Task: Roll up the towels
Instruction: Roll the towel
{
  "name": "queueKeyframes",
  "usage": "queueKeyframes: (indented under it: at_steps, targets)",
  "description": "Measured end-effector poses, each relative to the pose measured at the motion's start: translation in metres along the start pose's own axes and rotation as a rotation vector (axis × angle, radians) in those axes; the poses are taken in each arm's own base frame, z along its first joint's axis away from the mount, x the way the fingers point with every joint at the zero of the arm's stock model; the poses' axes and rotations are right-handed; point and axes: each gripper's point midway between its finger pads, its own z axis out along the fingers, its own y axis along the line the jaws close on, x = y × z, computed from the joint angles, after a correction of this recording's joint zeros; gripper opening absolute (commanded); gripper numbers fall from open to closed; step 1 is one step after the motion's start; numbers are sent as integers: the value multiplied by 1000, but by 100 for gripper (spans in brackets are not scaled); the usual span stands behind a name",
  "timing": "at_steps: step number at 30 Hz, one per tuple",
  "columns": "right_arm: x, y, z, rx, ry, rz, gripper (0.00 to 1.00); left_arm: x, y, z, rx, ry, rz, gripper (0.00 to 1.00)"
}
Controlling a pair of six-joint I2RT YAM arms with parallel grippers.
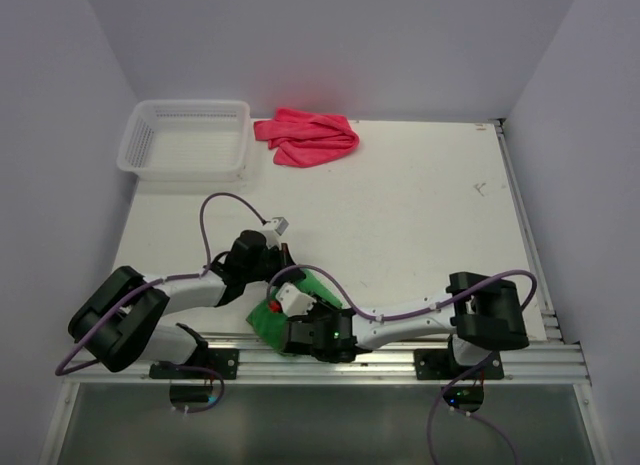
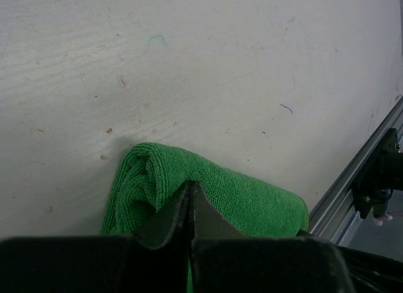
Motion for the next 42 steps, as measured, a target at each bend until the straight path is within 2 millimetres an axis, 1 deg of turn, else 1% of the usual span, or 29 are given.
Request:
queueKeyframes:
  at_steps: [2, 5, 9, 10, 13, 16, 21, 25, 28, 34, 38, 42]
  targets:
    - [4, 1, -5, -38, -6, 24, 43, 0, 0, 0, 0, -1, 1, 1]
    - [2, 3, -12, -94, -29, 67, 46, -1, 0, -1, -2, -5, 2, 1]
    - [-11, 6, -22, -182, -67, 145, 45, -1, 0, -1, -3, -7, 2, 1]
    - [-20, 1, -23, -206, -79, 189, 43, -1, 0, -1, -2, -7, 2, 1]
    - [-32, -6, -18, -261, -75, 268, 43, -1, 0, -1, 0, -10, 4, 1]
    - [-38, -18, -8, -297, -57, 341, 40, -1, 0, -1, 0, -10, 4, 1]
    - [-46, -47, 2, -343, -61, 474, 34, 0, 0, -2, 8, -20, 7, 1]
    - [-43, -64, 15, -384, -40, 578, 37, 0, 0, -2, 9, -21, 8, 1]
    - [-38, -61, 23, -435, -11, 615, 42, 0, 0, -2, 10, -21, 8, 0]
    - [-18, -33, 37, -527, 80, 624, 45, 0, 0, -2, 12, -21, 8, 0]
    - [-10, -28, 50, -532, 109, 632, 46, 1, 0, -2, 16, -27, 10, 0]
    - [-11, -29, 53, -530, 99, 639, 47, 2, 1, -5, 20, -40, 13, 0]
